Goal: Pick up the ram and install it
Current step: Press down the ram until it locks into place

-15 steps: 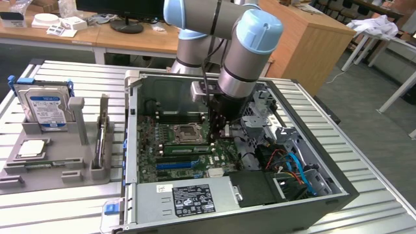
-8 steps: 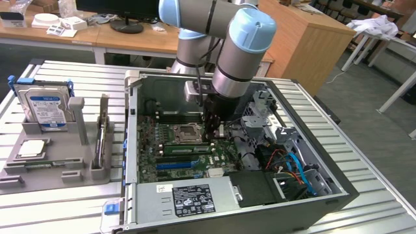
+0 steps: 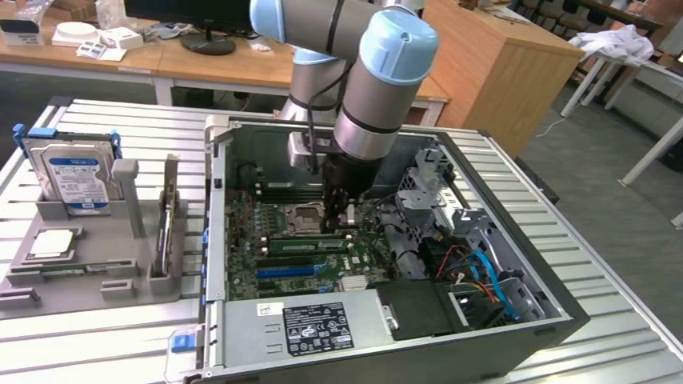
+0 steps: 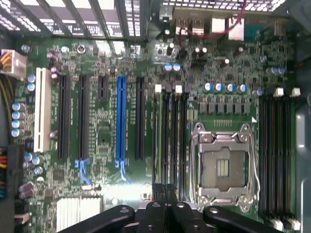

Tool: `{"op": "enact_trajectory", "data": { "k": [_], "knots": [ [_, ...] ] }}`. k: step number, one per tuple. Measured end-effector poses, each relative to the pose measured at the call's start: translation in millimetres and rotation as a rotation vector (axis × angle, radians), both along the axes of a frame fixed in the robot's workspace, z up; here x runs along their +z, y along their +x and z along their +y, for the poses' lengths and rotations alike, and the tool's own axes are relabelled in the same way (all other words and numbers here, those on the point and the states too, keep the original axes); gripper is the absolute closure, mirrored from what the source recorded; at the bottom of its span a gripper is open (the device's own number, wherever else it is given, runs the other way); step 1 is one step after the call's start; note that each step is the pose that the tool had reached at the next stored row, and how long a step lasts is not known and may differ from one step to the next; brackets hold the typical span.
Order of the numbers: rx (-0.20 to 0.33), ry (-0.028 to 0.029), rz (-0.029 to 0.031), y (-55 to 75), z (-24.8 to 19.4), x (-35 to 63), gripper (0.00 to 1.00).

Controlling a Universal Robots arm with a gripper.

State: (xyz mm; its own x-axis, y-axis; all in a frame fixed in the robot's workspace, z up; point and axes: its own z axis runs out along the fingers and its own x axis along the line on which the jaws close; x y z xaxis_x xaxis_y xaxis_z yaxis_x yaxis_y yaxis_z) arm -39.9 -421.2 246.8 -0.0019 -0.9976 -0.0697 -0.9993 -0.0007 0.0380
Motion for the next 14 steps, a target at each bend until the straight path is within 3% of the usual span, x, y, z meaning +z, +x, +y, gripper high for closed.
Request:
{"op": "enact_trajectory", "data": {
  "k": [14],
  "knots": [
    [0.000, 0.0001, -0.0001, -24.0, 0.4, -0.1, 0.89]
  ]
}}
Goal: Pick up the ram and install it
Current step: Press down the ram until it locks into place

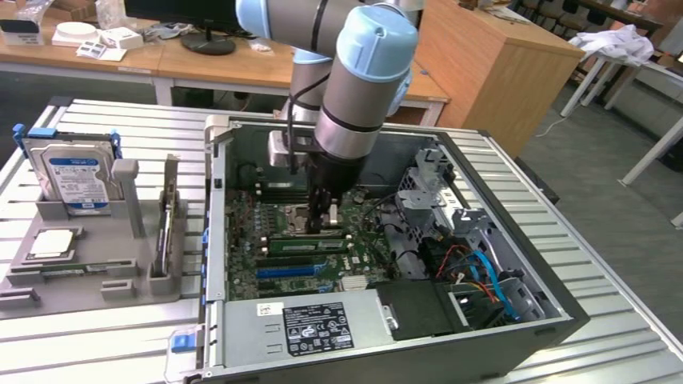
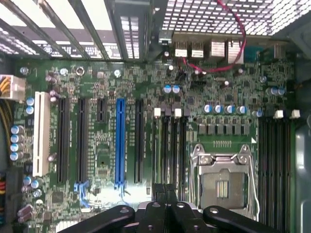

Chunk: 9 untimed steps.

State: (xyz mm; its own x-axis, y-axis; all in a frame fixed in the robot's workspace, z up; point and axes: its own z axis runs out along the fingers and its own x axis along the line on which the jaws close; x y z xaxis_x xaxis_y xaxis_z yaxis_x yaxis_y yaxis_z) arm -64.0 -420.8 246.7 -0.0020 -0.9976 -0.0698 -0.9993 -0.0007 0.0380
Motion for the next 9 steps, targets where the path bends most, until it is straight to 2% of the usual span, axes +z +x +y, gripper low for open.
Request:
{"op": "enact_trajectory", "data": {
  "k": [9],
  "knots": [
    [0.000, 0.0000, 0.0000, -12.9, 0.0, 0.0, 0.89]
  ]
}}
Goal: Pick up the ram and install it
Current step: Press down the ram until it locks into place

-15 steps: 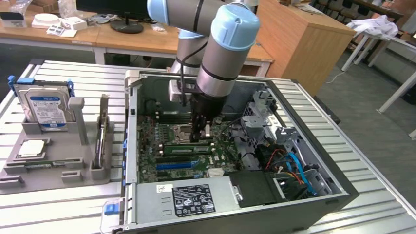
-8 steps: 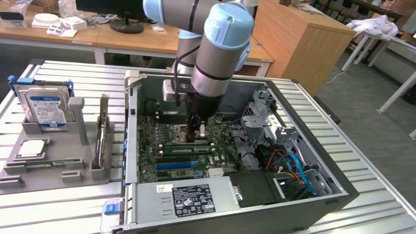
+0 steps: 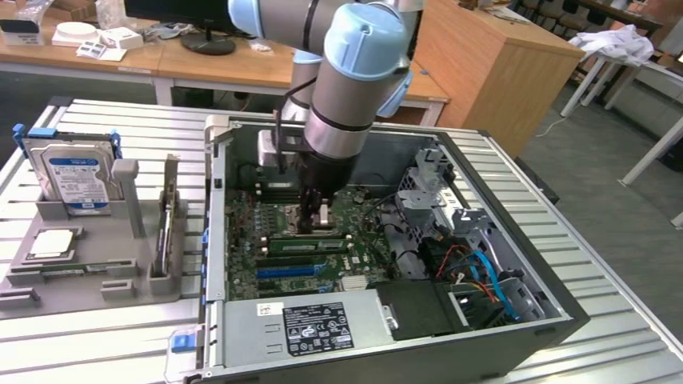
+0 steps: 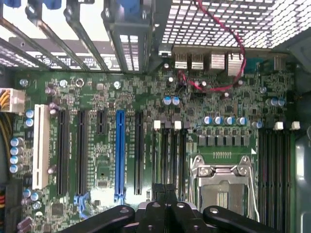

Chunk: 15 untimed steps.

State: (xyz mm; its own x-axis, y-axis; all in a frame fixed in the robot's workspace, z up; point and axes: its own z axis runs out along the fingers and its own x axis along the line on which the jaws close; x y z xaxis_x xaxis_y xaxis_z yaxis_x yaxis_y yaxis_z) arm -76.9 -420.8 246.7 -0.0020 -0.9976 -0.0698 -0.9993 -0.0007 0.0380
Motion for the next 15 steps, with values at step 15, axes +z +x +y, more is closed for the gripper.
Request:
{"op": "enact_trajectory", "data": {
  "k": [15],
  "knots": [
    [0.000, -0.0001, 0.0000, -12.7, 0.0, 0.0, 0.89]
  ]
}}
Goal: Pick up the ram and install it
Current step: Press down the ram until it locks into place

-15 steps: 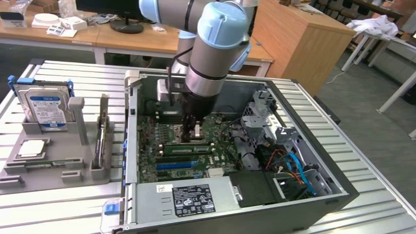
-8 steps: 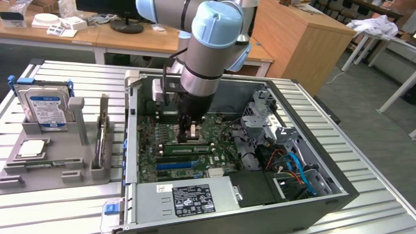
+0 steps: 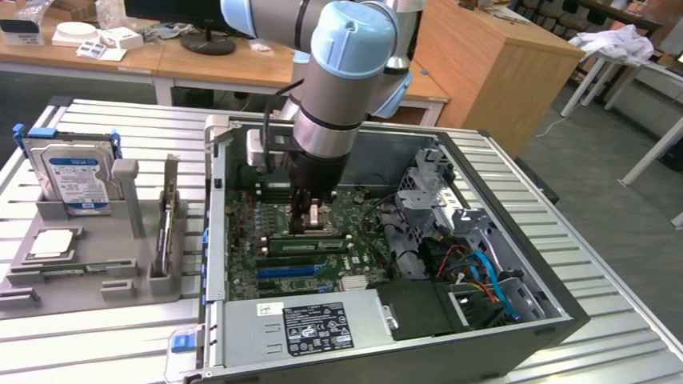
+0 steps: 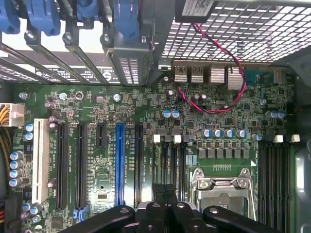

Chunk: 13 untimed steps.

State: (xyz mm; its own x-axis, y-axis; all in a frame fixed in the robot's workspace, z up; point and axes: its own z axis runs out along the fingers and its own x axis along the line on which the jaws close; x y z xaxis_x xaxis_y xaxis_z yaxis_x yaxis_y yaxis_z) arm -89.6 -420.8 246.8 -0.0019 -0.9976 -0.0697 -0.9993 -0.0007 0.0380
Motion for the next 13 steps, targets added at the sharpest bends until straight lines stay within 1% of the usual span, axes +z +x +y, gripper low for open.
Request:
{"op": "enact_trajectory", "data": {
  "k": [4, 10, 13],
  "knots": [
    [0.000, 0.0000, 0.0000, -2.6, 0.0, 0.0, 0.89],
    [0.000, 0.0000, 0.0000, -2.9, 0.0, 0.0, 0.89],
    [0.000, 0.0000, 0.0001, -3.0, -1.1, 0.0, 0.89]
  ]
}}
